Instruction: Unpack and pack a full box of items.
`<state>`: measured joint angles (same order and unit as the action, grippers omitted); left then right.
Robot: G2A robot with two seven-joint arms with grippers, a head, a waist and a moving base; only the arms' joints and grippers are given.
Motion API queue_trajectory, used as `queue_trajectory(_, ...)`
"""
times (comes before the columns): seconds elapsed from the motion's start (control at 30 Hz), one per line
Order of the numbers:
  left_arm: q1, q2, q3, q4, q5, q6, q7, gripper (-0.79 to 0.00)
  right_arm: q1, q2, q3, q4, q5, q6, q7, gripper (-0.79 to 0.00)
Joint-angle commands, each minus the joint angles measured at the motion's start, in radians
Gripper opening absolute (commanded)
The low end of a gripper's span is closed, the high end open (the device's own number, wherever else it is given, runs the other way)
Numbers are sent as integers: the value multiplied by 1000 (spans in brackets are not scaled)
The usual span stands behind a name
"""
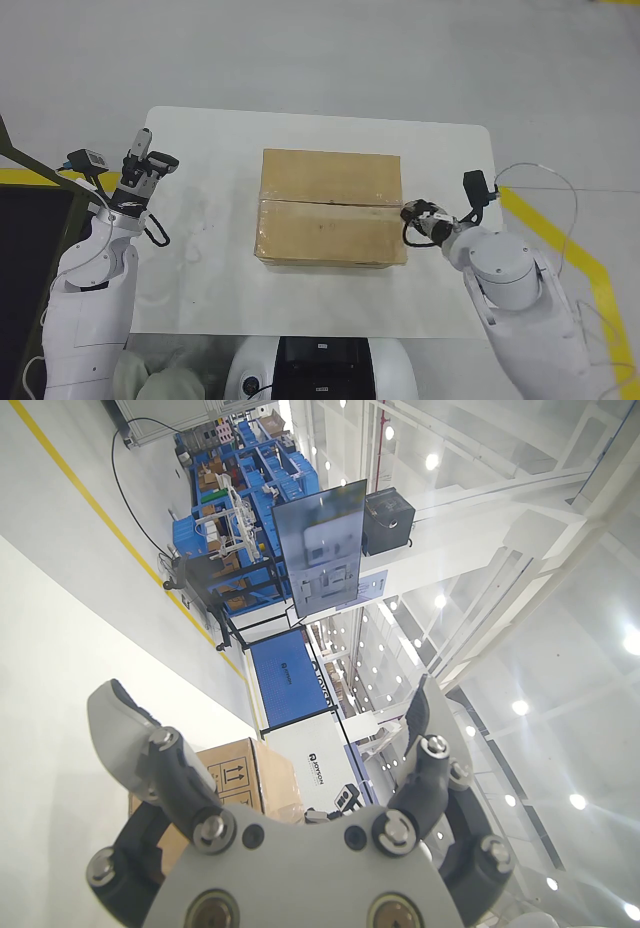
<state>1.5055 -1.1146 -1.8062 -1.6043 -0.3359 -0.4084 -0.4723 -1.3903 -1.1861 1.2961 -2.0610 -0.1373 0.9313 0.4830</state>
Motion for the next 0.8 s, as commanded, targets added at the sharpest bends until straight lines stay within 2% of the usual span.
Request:
queue_trajectory(0.0,0,0,0,0,0,0,0,0,-1,2,9,5,6,-7,5,-785)
queue_trajectory(0.33,0,0,0,0,0,0,0,0,13,5,17,2,15,-33,3,-785)
queue_trajectory(0.77,0,0,0,0,0,0,0,0,79,2,-39,78,37,-42,23,-785)
